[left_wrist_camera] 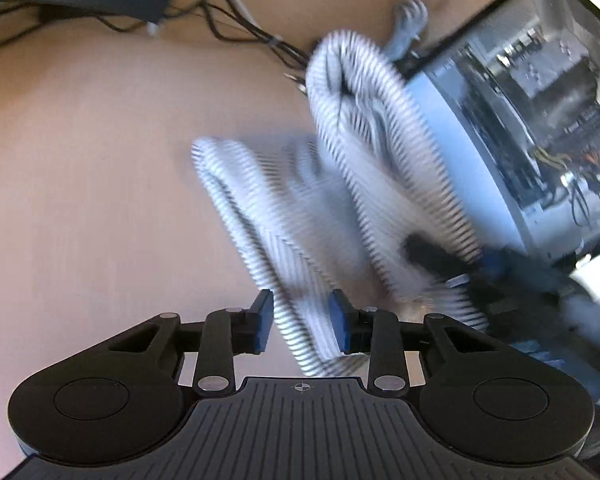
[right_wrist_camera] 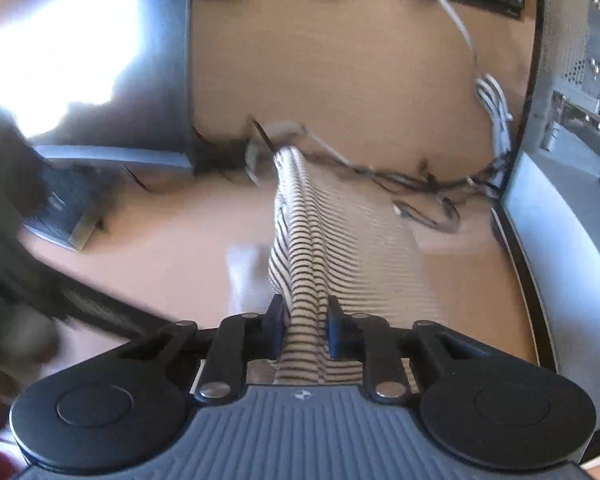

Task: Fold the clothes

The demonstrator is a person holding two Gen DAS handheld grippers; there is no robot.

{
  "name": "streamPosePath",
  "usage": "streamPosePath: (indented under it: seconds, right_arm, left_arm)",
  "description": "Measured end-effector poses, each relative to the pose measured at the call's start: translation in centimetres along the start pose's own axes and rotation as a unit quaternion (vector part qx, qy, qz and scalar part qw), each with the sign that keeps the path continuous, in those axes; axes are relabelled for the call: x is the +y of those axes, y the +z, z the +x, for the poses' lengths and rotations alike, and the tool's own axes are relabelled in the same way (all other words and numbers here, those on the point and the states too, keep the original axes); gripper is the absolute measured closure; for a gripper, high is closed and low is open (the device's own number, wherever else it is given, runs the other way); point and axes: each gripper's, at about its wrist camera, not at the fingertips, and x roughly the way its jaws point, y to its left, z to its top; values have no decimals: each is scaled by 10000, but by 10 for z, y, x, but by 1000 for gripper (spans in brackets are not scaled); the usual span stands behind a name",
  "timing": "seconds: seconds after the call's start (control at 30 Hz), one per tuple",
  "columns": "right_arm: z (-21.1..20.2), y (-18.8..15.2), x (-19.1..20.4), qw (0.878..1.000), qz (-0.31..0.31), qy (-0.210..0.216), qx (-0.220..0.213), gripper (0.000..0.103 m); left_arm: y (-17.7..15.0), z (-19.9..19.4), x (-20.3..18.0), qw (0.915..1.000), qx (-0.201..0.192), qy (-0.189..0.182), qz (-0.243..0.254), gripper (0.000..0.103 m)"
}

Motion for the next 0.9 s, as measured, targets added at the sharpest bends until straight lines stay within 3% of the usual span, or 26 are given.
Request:
streamPosePath:
  seconds: [0.13,0.23,0.4,0.57,0.73,0.9]
  right_arm:
    - [-6,0,3,9965,182,724,363,84]
    - [9,-11,-1,9955,422,711,459,84]
    - [16,-10,-12,9889,988,1034,415,84]
    - [20,3,-36,9676,1912,1616,336,86]
    - [25,1,-43,9676,1937,1562,420,87]
    - [25,-3,-38,9665,1892,1637,563,87]
  left_arm:
    - [-2,13,-3,9999,92,44,87,73]
    - [-3,13,-4,9998,74,54,190,70]
    - [-2,13,-3,9999,54,25,131,71]
    - [2,7,1,10000,38,15,68,71]
    - [-5,-22,2,9988,-167,-264,369,79]
    - [-9,-20,-4,9962,-90,-260,825,79]
